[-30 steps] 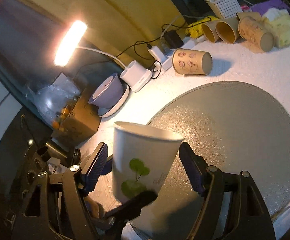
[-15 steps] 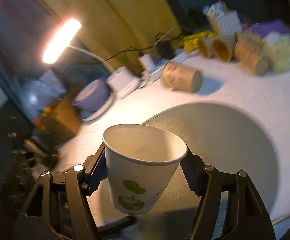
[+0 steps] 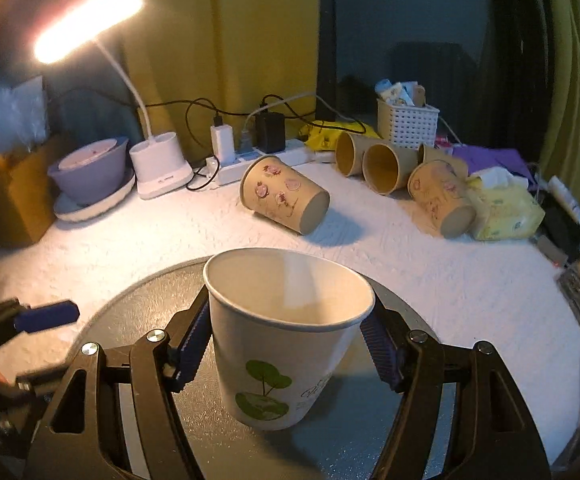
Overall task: Flip cup upright
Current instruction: 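Lower the upright white cup onto the grey tray and open the right gripper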
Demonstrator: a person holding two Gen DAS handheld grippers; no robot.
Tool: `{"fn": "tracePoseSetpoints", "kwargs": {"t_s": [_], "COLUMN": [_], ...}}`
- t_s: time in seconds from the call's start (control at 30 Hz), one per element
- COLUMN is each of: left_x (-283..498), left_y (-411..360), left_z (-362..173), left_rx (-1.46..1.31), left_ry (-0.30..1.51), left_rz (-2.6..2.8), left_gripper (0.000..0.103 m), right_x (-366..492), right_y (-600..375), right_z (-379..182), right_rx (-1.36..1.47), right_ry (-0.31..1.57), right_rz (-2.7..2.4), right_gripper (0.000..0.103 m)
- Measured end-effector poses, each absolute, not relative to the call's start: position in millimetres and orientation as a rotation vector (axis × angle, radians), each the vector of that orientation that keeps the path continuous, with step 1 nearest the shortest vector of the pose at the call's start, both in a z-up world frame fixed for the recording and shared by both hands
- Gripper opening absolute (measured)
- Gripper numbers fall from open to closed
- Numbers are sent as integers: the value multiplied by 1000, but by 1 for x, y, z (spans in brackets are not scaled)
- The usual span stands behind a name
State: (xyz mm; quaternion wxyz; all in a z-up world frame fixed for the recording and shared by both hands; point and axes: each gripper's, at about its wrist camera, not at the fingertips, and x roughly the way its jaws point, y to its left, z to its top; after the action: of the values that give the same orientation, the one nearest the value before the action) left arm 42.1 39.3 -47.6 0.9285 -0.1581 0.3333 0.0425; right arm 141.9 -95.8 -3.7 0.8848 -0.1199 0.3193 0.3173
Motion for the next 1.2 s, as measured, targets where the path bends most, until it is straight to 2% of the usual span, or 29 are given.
{"fn": "tracePoseSetpoints", "kwargs": {"t_s": [0.27,0.37,0.7,1.2], "left_x": [41,40,33,5], "left_y": [36,35,33,-20], "left_z": [-48,-48,-41,-11], "left_rx": [-294,-291,-254,-52], "left_ry": [682,679,645,489], "left_rz": [119,129,156,57], "left_gripper": [77,86,86,86], "right_x": [126,122,103,58], "right_y": [-101,-102,-126,-172], "right_z": [-4,-10,-4,19], "right_rx": [-306,-319,-272,-200], "right_ry": [632,657,657,664], "right_rz": [655,658,655,573], "right_gripper": [73,75,76,76]}}
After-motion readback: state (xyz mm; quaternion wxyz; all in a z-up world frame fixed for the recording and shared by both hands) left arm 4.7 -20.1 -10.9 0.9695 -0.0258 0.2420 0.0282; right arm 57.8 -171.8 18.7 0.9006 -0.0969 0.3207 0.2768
